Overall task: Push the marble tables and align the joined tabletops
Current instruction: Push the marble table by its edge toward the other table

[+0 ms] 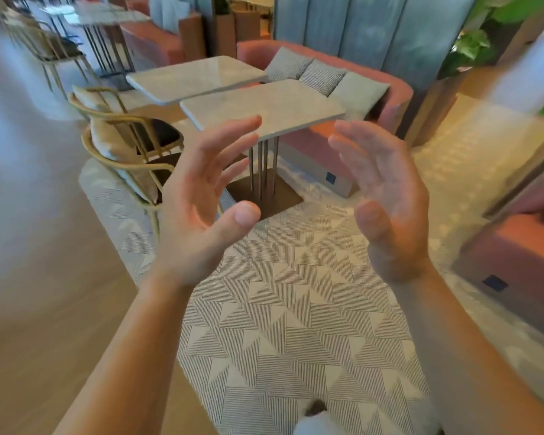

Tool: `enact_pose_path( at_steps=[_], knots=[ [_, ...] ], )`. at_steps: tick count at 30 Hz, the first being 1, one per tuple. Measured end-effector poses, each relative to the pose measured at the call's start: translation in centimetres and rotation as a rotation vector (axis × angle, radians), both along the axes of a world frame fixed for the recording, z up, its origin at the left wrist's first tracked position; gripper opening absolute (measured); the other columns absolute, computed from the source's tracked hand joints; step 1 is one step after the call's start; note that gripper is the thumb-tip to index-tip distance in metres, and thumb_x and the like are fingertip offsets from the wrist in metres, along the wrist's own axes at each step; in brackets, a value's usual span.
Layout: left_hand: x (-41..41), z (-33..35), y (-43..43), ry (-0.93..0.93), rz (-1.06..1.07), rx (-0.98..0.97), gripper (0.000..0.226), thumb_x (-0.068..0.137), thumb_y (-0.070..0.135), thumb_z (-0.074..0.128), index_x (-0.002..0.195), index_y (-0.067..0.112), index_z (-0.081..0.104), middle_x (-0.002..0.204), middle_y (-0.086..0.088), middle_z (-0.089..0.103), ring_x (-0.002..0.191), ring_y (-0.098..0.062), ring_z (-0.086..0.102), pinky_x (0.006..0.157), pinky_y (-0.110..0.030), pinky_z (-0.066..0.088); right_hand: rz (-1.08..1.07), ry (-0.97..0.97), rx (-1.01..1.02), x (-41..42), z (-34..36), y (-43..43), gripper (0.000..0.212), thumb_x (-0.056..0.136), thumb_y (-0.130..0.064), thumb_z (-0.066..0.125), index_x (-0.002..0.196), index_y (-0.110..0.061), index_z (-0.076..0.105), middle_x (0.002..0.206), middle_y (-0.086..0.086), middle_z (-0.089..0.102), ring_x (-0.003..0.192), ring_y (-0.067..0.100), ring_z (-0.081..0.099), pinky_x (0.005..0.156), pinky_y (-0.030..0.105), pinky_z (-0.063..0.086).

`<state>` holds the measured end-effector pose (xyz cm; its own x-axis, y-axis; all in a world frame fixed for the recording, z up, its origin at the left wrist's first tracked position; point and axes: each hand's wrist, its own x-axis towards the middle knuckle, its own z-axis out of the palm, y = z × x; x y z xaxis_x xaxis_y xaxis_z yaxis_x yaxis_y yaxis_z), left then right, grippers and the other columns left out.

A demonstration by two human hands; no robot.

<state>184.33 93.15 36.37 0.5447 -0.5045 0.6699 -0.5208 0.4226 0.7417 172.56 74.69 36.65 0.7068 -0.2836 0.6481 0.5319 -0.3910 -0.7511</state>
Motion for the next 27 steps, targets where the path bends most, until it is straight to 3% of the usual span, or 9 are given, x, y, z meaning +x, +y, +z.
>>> enact_pose_path(
  at_steps=[7, 11, 15, 18, 27],
  knots=[
    [11.2, -2.2, -11.0, 0.070, 0.002, 0.020, 0.072, 0.087, 0.074, 0.068, 0.142, 0.030, 0.054, 0.154, -0.006, 0.057, 0.146, -0.031, 0.056, 0.116, -0.049, 0.047, -0.007, 0.013, 0.015, 11.3, -2.1, -11.4, 0.095, 0.087, -0.079, 0.060, 0.148, -0.007, 0.045, 0.154, 0.013, 0.053, 0.147, 0.026, 0.053, 0.118, 0.031, 0.043],
    [17.1, -2.0, -17.2, 0.100, 0.055, 0.040, 0.081, 0.086, 0.075, 0.070, 0.142, 0.019, 0.052, 0.153, -0.008, 0.058, 0.146, -0.028, 0.056, 0.117, -0.046, 0.047, 0.017, 0.019, 0.019, 17.5, -1.8, -18.6, 0.090, 0.088, -0.077, 0.061, 0.147, -0.011, 0.047, 0.155, 0.011, 0.054, 0.148, 0.027, 0.051, 0.120, 0.034, 0.042],
    [22.7, -1.7, -22.6, 0.118, 0.112, 0.039, 0.088, 0.086, 0.075, 0.070, 0.144, 0.013, 0.051, 0.154, -0.009, 0.058, 0.146, -0.028, 0.056, 0.117, -0.043, 0.048, 0.051, 0.035, -0.008, 24.0, -1.3, -24.8, 0.091, 0.089, -0.075, 0.063, 0.148, -0.008, 0.046, 0.156, 0.013, 0.053, 0.149, 0.027, 0.050, 0.123, 0.041, 0.040],
    [26.6, -2.1, -25.8, 0.121, 0.134, 0.043, 0.084, 0.085, 0.075, 0.070, 0.143, 0.018, 0.052, 0.153, -0.008, 0.059, 0.147, -0.028, 0.056, 0.118, -0.046, 0.048, 0.069, 0.050, -0.011, 28.7, -1.8, -28.5, 0.093, 0.090, -0.074, 0.062, 0.149, -0.005, 0.046, 0.157, 0.015, 0.052, 0.149, 0.029, 0.050, 0.123, 0.044, 0.040],
    [44.5, -9.1, -38.8, 0.191, 0.188, 0.034, 0.082, 0.086, 0.075, 0.069, 0.143, 0.020, 0.050, 0.155, -0.011, 0.057, 0.147, -0.028, 0.056, 0.118, -0.044, 0.048, 0.100, 0.132, -0.080, 47.3, -7.2, -42.7, 0.092, 0.090, -0.075, 0.062, 0.151, -0.007, 0.046, 0.159, 0.008, 0.052, 0.150, 0.028, 0.049, 0.123, 0.040, 0.040]
  ],
)
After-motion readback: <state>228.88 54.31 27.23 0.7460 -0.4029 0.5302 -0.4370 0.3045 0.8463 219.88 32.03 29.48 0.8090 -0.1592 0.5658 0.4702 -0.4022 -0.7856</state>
